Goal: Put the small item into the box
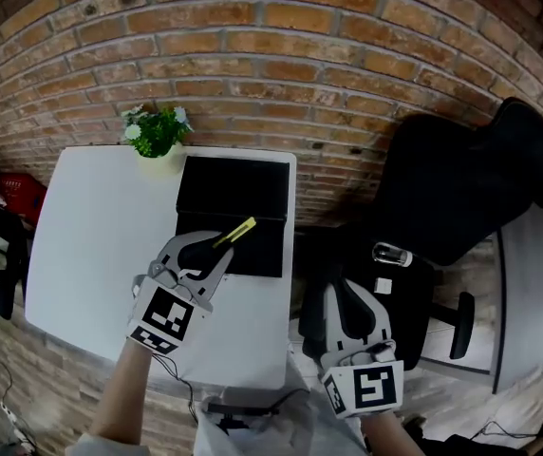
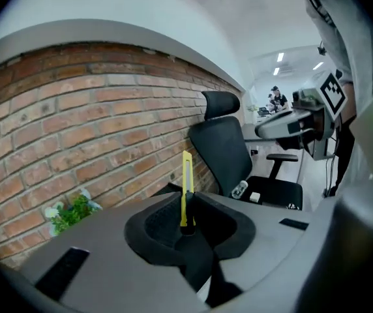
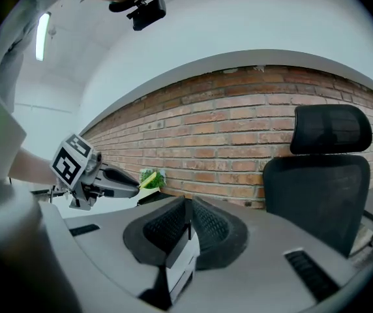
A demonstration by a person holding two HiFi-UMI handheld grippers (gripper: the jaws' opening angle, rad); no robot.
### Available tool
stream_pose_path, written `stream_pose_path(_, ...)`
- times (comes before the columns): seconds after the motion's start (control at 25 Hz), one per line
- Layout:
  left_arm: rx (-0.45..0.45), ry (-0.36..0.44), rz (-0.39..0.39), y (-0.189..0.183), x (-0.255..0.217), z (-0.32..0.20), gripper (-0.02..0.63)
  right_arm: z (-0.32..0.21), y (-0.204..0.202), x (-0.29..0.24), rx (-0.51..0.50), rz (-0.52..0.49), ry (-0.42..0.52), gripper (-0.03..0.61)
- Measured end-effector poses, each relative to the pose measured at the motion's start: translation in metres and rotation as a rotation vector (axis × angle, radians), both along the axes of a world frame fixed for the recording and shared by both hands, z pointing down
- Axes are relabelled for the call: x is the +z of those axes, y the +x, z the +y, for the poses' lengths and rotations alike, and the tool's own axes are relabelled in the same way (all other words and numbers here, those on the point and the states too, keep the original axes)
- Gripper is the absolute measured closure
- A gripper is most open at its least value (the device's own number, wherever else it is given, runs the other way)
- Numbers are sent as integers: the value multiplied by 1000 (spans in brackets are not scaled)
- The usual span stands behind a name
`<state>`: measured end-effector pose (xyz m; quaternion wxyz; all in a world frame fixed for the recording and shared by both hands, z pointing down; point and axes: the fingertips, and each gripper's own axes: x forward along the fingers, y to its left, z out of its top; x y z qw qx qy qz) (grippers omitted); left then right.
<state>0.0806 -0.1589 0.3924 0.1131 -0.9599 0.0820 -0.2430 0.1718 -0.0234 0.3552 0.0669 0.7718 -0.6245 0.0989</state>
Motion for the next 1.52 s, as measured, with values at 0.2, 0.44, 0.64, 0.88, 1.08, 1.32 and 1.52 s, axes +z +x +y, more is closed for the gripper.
stream_pose_path(0.2,98,-15,-162,19,55,-7,538,7,5,12,23,-21,-22,518)
stream_pose_path(0.44,205,-37,-396,25,121,-8,538,19,10,27,58,-48,-48,518)
stream_pose_path(0.64,265,-81,-516,29,157,-11,538,26,16,36,78,-60,-65,518)
stream_pose_path(0.88,318,-89,-622,34,181,-11,538,33,20,46,97,-72,-79,518)
stream_pose_path(1.08,323,-91,-664,31,191,-12,538,35,21,48,104,-75,-82,518)
stream_pose_path(1.32,284,-128,-638,31,191,-15,529,38,21,51,112,-69,-92,518)
stream_pose_path(1.52,252,-123,-606,31,184,-20,485,36,22,50,106,-63,-91,518)
